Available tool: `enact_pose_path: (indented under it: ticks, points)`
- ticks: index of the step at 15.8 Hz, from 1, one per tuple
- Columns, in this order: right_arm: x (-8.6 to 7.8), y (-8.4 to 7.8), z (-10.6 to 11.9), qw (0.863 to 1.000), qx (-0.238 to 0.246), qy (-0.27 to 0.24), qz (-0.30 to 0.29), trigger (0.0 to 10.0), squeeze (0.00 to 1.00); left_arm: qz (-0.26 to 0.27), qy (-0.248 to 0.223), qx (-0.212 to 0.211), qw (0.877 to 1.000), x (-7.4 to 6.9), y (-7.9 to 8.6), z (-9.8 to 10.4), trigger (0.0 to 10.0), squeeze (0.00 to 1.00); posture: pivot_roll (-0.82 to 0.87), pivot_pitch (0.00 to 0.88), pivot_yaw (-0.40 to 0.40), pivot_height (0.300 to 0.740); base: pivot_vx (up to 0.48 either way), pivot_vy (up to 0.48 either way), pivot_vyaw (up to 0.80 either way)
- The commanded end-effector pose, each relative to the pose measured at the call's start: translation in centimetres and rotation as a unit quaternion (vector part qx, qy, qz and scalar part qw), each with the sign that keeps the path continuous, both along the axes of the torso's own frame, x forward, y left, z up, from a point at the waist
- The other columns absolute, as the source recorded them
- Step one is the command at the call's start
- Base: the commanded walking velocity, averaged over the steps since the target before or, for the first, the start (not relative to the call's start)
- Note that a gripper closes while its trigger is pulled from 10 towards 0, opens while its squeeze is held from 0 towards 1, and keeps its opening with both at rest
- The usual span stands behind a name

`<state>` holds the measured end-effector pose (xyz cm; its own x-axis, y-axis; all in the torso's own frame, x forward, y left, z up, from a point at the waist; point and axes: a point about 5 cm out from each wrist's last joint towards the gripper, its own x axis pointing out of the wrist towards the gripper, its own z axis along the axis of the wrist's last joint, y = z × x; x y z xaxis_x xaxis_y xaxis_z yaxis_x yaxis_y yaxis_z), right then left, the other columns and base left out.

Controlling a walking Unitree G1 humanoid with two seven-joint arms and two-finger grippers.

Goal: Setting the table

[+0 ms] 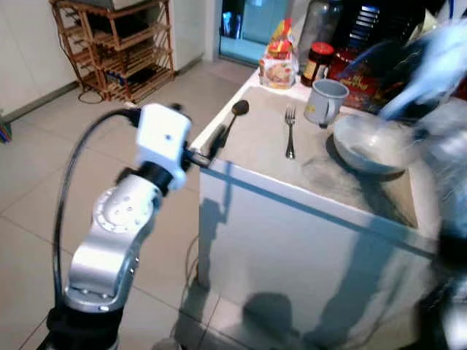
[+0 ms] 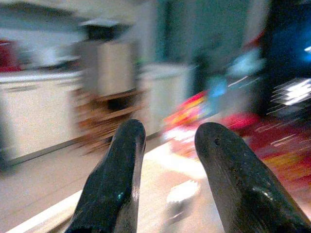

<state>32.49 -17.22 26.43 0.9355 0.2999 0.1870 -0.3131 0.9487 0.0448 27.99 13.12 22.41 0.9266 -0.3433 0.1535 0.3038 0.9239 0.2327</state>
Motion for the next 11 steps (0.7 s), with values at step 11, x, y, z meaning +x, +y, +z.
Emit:
enact_pose_path:
  ticks: [11]
  points:
    - [-3.2,4.3,-4.2,0.999,0.024,0.039,-0.013,10.0,0.0,0.058,-0.006,0.013,0.998,-0.3,1.1,-0.6,10.0,0.0,0.04,0.026,-0.048,0.74,0.0,0.48,-0.78]
